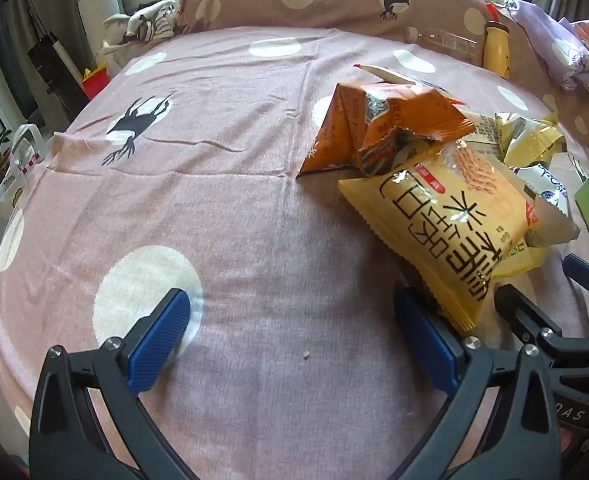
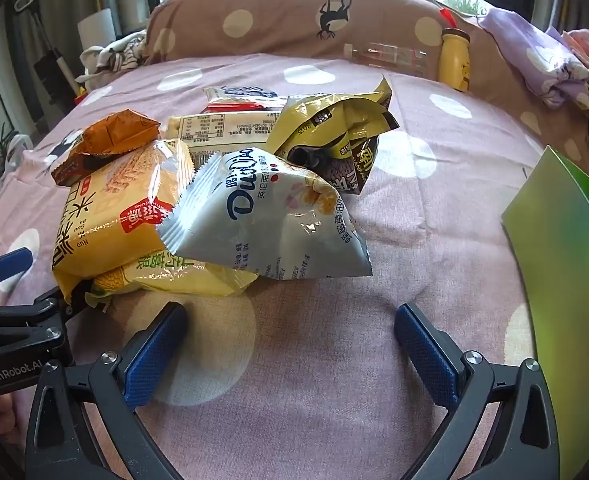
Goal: Organize snacks
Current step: 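Grasp the yellow cracker bag from the snack pile with the right gripper, then lift the yellow cracker bag and carry it over the green box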
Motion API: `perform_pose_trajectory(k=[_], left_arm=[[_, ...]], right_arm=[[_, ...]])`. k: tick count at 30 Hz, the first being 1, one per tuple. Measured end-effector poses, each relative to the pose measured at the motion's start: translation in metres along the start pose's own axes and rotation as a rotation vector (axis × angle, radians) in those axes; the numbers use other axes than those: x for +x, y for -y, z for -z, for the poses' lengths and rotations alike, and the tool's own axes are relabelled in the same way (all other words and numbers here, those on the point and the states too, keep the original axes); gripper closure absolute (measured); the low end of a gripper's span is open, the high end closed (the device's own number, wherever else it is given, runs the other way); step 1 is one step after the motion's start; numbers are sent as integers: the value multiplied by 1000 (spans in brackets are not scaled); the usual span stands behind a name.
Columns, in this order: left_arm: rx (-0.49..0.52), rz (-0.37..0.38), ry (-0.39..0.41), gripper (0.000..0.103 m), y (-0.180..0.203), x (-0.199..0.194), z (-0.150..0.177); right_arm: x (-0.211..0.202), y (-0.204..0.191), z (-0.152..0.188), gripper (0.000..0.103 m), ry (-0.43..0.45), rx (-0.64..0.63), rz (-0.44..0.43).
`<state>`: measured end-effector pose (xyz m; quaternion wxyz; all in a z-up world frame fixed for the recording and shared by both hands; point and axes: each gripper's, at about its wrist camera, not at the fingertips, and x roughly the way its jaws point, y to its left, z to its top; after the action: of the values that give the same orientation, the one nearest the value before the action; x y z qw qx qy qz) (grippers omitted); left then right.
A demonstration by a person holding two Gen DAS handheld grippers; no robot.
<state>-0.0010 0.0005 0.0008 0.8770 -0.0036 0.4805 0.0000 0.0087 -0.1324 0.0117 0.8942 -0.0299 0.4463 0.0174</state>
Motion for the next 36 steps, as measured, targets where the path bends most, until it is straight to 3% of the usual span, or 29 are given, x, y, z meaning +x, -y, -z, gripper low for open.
perform_pose_trajectory(k=[3,6,8,9,11,12,14,15,17,19,20,24,29,36], left_arm=[[4,10,-22,1,-2,-7,3],[-19,39,-34,6,-6,-17,5],[-40,64,-11,7,-14,-28,4],[-46,73,36,8,-12,-30,-1],[-89,142,57,10,-16,-42,-5],[-110,173,80,14,-18,-45,-6],[-174,273,100,32,-23,-49,-13],[-213,332,107,41,-27,-49,-15],[-251,380,77,43,-26,-44,-20],[-254,417,63,48,-23,-44,-22],[-252,422,61,48,-21,-45,-23],[-217,440,63,49,-15,-40,-24],[-241,483,27,66,-11,-28,-21],[-226,467,36,69,-4,-26,-23]], right_arm=[[-7,-3,1,0,-25,16,-2],[-24,3,3,0,-14,57,-59],[-41,5,3,0,32,76,-85],[-51,6,1,0,60,85,-100],[-67,9,-4,0,91,111,-138],[-75,10,-9,0,106,134,-169],[-86,10,-21,2,127,157,-224],[-90,8,-29,8,143,159,-264],[-90,4,-44,17,138,159,-331],[-81,-3,-61,35,96,159,-387],[-76,-8,-69,39,81,155,-401],[-43,-24,-91,43,-9,139,-408],[-10,-34,-90,43,-111,118,-385],[6,-44,-82,42,-142,64,-347]])
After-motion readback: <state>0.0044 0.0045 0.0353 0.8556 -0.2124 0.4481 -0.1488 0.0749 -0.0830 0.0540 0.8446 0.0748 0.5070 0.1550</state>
